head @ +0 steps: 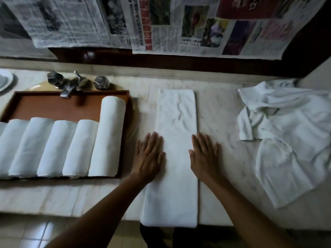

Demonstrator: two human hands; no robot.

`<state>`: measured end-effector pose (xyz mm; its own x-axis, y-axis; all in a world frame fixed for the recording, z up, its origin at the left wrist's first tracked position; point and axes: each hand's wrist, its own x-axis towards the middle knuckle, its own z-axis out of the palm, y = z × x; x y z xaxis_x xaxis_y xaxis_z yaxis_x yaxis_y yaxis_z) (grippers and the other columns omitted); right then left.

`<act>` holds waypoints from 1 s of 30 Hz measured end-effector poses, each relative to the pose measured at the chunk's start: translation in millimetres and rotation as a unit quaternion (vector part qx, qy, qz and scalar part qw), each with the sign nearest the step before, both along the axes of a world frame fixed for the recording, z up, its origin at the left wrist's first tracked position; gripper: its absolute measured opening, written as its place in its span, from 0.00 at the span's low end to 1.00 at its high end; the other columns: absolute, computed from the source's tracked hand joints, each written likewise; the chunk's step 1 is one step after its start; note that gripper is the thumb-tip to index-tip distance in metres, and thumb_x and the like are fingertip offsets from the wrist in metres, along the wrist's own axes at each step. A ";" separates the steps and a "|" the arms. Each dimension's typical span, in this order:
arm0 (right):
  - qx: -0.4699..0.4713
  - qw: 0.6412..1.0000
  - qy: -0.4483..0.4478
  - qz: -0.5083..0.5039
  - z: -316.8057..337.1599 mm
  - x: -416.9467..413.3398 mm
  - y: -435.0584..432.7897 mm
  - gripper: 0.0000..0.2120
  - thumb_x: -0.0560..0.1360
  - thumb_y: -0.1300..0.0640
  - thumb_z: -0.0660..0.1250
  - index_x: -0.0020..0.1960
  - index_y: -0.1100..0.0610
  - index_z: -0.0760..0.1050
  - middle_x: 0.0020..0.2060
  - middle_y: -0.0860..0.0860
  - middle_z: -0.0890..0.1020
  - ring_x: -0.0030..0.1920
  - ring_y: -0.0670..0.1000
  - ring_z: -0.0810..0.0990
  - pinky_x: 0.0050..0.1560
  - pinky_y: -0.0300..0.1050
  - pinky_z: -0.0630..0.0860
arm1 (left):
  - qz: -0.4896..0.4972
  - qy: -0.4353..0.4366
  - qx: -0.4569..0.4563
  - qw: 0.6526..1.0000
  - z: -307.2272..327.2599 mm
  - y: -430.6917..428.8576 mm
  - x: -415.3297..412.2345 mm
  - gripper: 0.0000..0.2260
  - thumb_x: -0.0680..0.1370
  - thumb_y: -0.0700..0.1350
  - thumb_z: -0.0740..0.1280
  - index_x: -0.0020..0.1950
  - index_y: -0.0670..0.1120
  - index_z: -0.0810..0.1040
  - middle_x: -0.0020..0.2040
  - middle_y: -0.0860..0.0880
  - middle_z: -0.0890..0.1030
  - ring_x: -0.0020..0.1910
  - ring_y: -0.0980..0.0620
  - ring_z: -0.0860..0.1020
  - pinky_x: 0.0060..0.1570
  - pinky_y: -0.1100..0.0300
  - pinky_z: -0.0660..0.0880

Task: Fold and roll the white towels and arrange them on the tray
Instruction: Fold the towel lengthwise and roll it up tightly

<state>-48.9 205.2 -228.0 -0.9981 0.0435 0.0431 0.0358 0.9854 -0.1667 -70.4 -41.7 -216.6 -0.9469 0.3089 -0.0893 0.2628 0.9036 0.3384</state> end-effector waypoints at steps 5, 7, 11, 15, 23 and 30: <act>-0.037 0.999 0.008 0.012 5.3 -54.2 -24.3 0.29 0.82 0.45 0.53 0.81 0.52 0.62 0.81 0.53 0.61 0.81 0.57 0.57 0.76 0.70 0.55 | -0.031 0.020 0.007 0.999 15.9 35.0 -46.1 0.29 0.84 0.58 0.45 0.85 0.52 0.49 0.84 0.50 0.46 0.83 0.49 0.42 0.80 0.45 0.41; -0.031 0.999 0.003 0.019 1.5 -78.0 -21.8 0.28 0.83 0.44 0.53 0.81 0.53 0.63 0.81 0.52 0.62 0.81 0.57 0.58 0.76 0.71 0.54 | -0.025 0.005 -0.005 1.000 11.0 45.6 -72.0 0.29 0.84 0.60 0.43 0.84 0.53 0.48 0.84 0.52 0.45 0.83 0.50 0.41 0.80 0.46 0.40; -0.011 0.999 0.001 -0.038 -4.7 -109.1 17.0 0.30 0.81 0.44 0.51 0.80 0.55 0.64 0.81 0.52 0.63 0.81 0.59 0.58 0.76 0.71 0.52 | 0.045 0.028 -0.063 0.997 2.3 28.6 -115.8 0.30 0.83 0.58 0.45 0.84 0.50 0.55 0.84 0.47 0.52 0.83 0.45 0.47 0.79 0.41 0.45; -0.036 0.999 0.010 -0.011 7.7 -155.0 1.0 0.31 0.81 0.45 0.50 0.83 0.52 0.56 0.83 0.52 0.54 0.83 0.57 0.50 0.78 0.69 0.47 | -0.006 0.038 -0.052 0.998 12.7 51.0 -155.6 0.30 0.83 0.57 0.45 0.85 0.49 0.50 0.84 0.48 0.48 0.83 0.47 0.44 0.80 0.42 0.44; -0.009 0.999 -0.032 0.013 -4.9 -225.8 22.8 0.32 0.81 0.42 0.46 0.83 0.51 0.56 0.83 0.48 0.54 0.83 0.57 0.50 0.78 0.71 0.43 | -0.028 0.034 -0.125 0.991 -0.6 32.8 -254.8 0.27 0.85 0.59 0.45 0.84 0.54 0.48 0.84 0.54 0.48 0.83 0.49 0.44 0.79 0.42 0.41; -0.112 0.993 -0.034 0.010 30.9 -179.3 13.9 0.30 0.84 0.45 0.53 0.84 0.52 0.52 0.84 0.47 0.50 0.83 0.55 0.43 0.79 0.66 0.43 | 0.024 0.040 -0.009 0.999 32.3 37.4 -202.0 0.27 0.86 0.55 0.52 0.84 0.52 0.50 0.84 0.50 0.47 0.83 0.49 0.42 0.80 0.42 0.44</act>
<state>-228.2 219.1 -197.1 -0.9992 0.0245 -0.0327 0.0351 0.9243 -0.3801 -272.4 -4.3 -184.4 -0.9649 0.2620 -0.0176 0.2449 0.9218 0.3006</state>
